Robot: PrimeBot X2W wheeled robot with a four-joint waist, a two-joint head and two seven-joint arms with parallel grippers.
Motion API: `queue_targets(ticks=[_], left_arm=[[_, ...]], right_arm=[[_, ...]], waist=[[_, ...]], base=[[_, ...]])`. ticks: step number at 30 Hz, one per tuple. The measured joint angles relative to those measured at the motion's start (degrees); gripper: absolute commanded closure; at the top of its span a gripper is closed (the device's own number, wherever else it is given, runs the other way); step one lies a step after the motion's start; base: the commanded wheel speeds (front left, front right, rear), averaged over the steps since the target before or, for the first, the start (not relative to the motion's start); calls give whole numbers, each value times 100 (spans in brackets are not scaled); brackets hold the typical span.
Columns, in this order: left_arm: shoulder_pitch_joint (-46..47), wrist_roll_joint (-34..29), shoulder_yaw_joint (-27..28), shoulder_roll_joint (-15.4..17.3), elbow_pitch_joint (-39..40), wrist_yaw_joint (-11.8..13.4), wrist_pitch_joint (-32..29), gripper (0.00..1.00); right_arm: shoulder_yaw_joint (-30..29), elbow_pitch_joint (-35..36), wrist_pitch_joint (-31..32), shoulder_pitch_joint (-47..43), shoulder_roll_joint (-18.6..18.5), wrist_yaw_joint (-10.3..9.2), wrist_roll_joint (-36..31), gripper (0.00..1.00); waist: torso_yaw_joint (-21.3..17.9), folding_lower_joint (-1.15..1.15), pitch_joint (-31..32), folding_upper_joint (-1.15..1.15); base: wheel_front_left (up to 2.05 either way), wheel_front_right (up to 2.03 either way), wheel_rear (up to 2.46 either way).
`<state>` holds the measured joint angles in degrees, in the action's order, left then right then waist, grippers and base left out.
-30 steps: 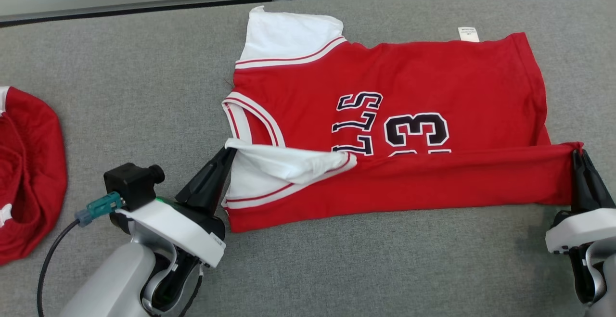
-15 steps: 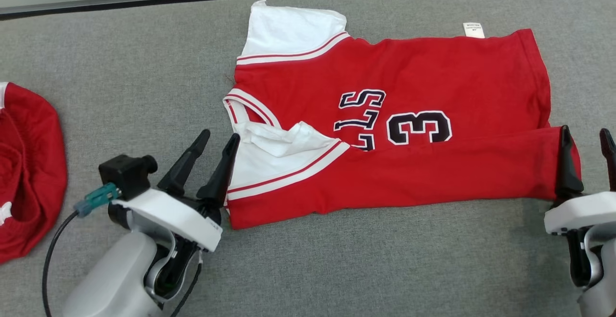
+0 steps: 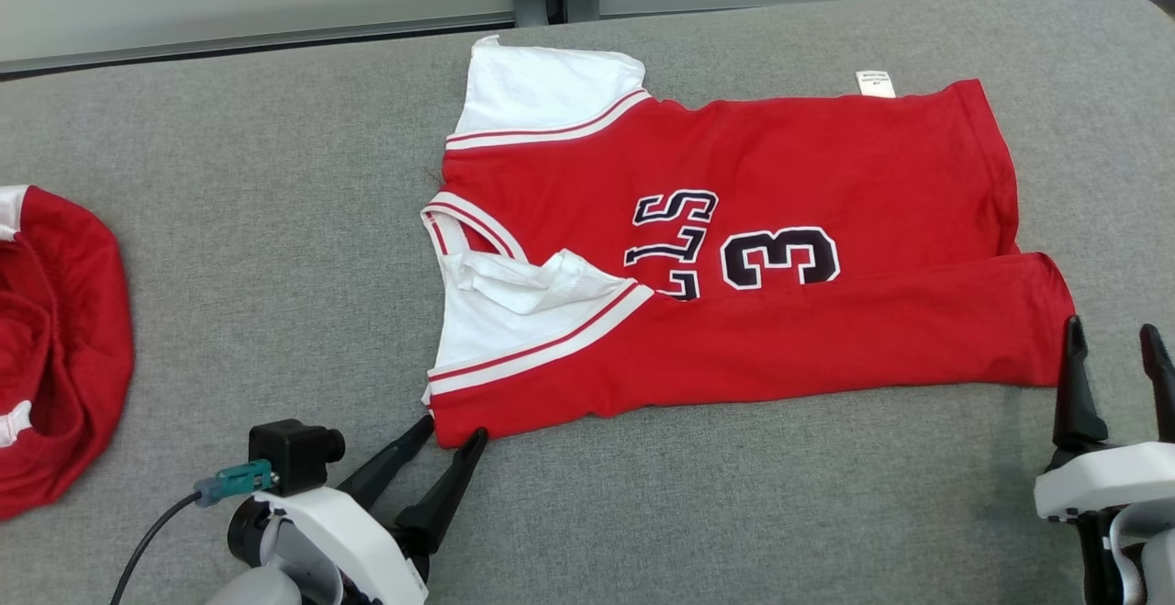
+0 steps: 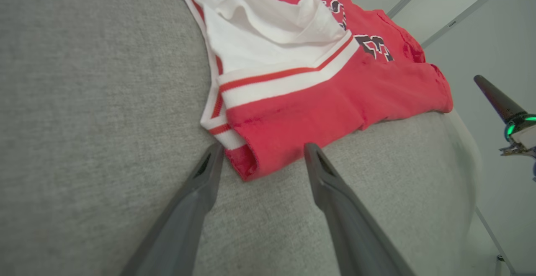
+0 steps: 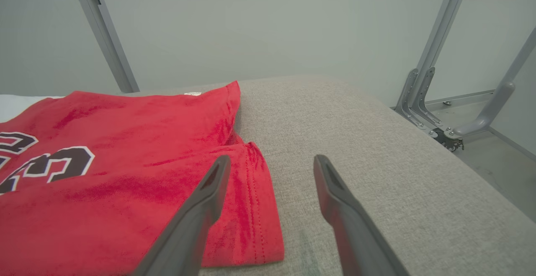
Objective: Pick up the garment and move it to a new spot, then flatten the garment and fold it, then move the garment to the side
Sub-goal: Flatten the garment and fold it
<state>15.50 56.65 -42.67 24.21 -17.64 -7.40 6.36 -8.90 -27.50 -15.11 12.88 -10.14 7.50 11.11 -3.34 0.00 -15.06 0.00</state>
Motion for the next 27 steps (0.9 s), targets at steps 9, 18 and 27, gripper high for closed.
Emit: queue_targets(ticks=[9, 18, 27], left_arm=[[359, 53, -253, 30, -156, 0, -290, 100], [366, 235, -454, 213, -9, -3, -177, 100], [265, 276, -549, 444, 263, -3, -69, 100]], right_arm=[[653, -988, 0, 263, -71, 0, 366, 0], [1269, -1833, -22, 606, -331, -2, 947, 73], [1915, -1610, -1, 592, -835, 2, 1525, 100]], waist=[[-62, 0, -114, 0], [8, 0, -45, 0], [93, 0, 33, 0]], base=[[0, 0, 0], [0, 0, 0], [0, 0, 0]])
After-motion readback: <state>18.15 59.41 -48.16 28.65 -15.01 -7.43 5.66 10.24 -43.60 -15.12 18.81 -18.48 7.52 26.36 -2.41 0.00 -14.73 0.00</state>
